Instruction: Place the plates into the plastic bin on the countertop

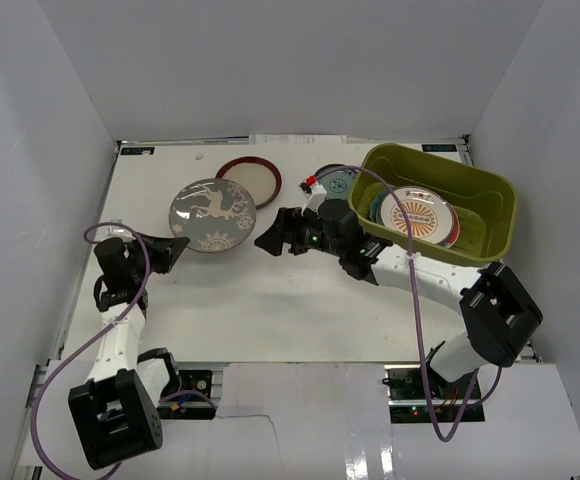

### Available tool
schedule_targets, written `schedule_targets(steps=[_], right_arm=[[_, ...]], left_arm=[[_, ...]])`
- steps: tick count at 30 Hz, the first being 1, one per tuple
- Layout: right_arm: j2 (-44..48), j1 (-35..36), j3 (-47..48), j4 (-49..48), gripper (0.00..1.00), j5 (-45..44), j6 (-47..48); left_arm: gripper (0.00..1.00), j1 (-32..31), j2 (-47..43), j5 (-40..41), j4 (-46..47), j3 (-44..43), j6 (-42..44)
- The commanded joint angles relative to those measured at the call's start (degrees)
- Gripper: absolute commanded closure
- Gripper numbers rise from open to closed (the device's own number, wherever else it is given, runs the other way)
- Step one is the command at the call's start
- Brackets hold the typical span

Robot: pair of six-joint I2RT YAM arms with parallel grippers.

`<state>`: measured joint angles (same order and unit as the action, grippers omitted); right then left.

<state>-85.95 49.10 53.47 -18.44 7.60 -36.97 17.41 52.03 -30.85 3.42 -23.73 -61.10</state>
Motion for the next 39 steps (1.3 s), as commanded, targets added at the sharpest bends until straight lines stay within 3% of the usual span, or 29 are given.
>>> schedule_targets(steps=[1,8,11,13,14,16,17,18,21,22,25,34,39], right_arm=[[-1.05,-3.22,4.35,-3.01,0.10,-1.09,-2.40],[-2.73,-7.53,4.28,-2.31,0.09,-1.61,-4.16],[-2.03,-8.14,3.39,-2.83,0.02,-1.88,-4.43],[-0.37,-8.23,1.90,-4.58,0.27,-2.41,-4.95],[0.34,-8.32,1.20,-5.81,0.63,-3.28,-5.56],[2.97,-8.76,-0.29,-6.00,0.91,-4.34,-5.83],[3.77,-9.28,-0.73,-6.00,0.92,-4.78,-5.92],[4.82,-9.72,-1.70,-5.91,0.92,-5.83,-6.01],[9.21,-12.35,-2.85,-5.91,0.92,-5.84,-6.27],[11.23,-13.41,-3.28,-5.82,0.92,-5.40,-6.45],[15.97,-20.52,-3.64,-4.16,0.92,-2.42,-6.80],[23.46,-57.31,-6.36,-0.20,0.92,12.96,-10.04],[22.41,-66.23,-10.74,-0.11,0.92,16.23,-9.53]], left_arm=[[1.00,-1.75,-0.62,-14.14,11.42,-1.41,-3.32],[1.00,-8.17,2.20,-22.32,14.77,-6.50,-3.06],[1.00,-10.64,2.99,-23.72,13.90,-8.61,-1.74],[1.00,-11.25,3.51,-24.34,12.85,-9.14,-1.22],[0.99,-11.26,3.60,-24.00,11.88,-9.41,0.00],[0.77,-11.26,4.04,-23.03,9.86,-9.76,1.15],[0.66,-11.26,4.13,-22.68,9.68,-9.85,1.51],[0.47,-11.26,4.22,-22.15,9.07,-9.94,2.29],[0.27,-11.34,5.62,-20.48,7.66,-10.99,3.97],[0.24,-11.34,6.15,-20.13,7.04,-11.25,4.15],[0.18,-11.61,9.31,-17.41,6.08,-13.10,5.90],[0.21,-14.42,29.60,-5.80,4.23,-20.57,7.41],[0.22,-14.42,37.08,-1.50,3.53,-25.04,7.66]])
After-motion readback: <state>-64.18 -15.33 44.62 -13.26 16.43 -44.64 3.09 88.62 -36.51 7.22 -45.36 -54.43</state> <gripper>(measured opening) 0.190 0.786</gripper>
